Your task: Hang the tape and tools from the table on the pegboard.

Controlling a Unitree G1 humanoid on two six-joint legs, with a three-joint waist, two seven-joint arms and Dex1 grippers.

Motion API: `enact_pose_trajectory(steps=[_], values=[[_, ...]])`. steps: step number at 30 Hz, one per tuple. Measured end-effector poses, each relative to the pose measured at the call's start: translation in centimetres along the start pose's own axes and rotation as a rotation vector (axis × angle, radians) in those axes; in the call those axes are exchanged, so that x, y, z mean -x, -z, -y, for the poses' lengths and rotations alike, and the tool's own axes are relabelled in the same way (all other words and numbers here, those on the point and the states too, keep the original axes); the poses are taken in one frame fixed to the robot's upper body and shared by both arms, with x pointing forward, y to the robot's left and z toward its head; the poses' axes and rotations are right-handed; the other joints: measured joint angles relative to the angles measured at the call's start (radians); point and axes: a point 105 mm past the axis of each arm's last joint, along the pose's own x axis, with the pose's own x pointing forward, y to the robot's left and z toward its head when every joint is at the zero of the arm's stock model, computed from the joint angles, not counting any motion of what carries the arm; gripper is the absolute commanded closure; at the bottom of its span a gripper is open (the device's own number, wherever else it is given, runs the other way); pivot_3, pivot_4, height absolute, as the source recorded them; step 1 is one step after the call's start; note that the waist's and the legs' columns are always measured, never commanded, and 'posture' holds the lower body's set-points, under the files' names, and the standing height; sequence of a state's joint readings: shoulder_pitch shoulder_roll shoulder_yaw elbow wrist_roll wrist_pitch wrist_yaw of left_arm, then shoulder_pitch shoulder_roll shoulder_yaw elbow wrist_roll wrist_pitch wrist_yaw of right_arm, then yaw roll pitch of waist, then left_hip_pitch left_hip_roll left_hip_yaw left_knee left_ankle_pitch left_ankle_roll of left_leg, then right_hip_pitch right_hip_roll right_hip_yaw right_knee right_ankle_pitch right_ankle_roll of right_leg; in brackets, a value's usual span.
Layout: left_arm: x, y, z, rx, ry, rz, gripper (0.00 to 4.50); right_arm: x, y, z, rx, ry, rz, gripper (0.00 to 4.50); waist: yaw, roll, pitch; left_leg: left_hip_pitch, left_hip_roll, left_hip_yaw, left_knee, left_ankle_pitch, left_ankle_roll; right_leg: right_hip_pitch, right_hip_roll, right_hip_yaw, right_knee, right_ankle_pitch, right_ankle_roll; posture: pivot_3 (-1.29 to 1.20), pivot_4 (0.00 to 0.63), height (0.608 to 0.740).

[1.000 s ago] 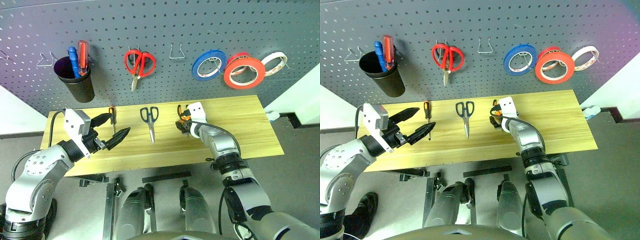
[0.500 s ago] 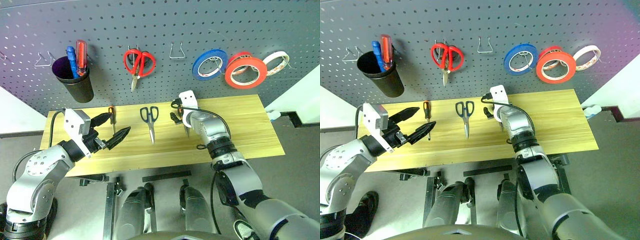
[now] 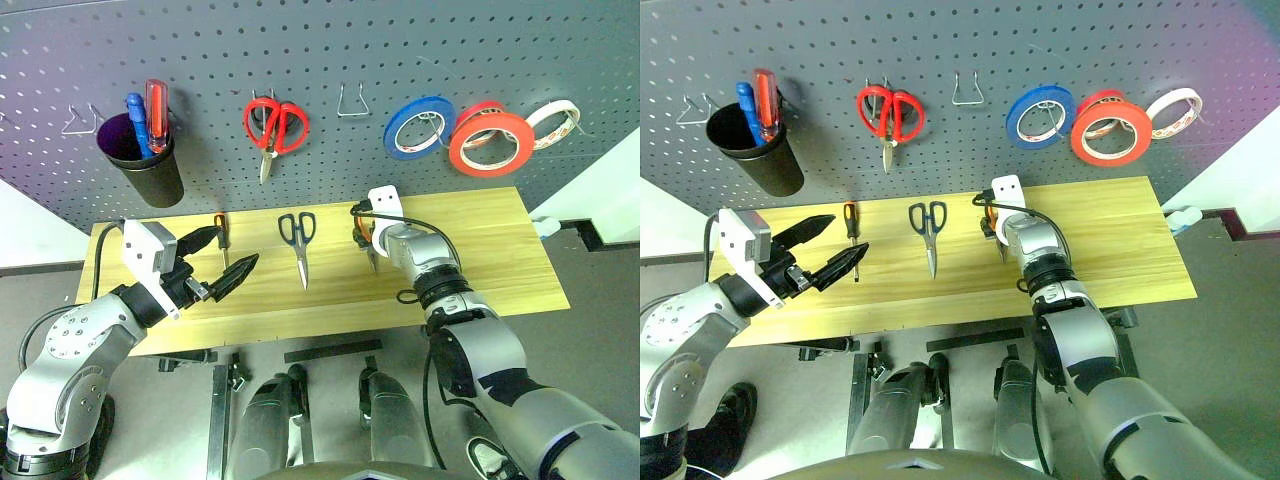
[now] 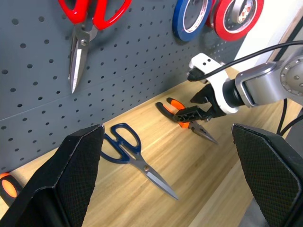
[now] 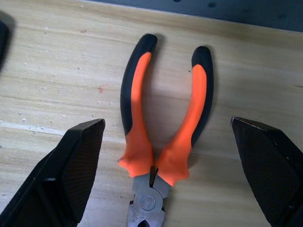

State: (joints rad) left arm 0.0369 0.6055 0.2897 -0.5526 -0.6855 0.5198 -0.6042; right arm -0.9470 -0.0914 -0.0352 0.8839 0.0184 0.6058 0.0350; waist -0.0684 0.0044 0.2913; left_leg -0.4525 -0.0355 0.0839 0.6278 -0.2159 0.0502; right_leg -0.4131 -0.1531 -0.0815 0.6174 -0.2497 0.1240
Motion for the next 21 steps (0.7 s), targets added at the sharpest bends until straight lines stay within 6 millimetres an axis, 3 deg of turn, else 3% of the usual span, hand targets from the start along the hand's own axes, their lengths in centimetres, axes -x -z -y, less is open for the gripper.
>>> enact_pose_trajectory(steps=[21], values=[[0.1,0.0,0.3,0.008,0.004,0.001,0.00,-0.6,1.5,-0.5,-0.036,0.006,-0.045,0.03,0.000,0.000,0.001,0.000,0.000,0.000,0.000,0.000,-0.001,0.000,0.001,0.000,0.000,0.000,0.000,-0.01,0.308,0.740]])
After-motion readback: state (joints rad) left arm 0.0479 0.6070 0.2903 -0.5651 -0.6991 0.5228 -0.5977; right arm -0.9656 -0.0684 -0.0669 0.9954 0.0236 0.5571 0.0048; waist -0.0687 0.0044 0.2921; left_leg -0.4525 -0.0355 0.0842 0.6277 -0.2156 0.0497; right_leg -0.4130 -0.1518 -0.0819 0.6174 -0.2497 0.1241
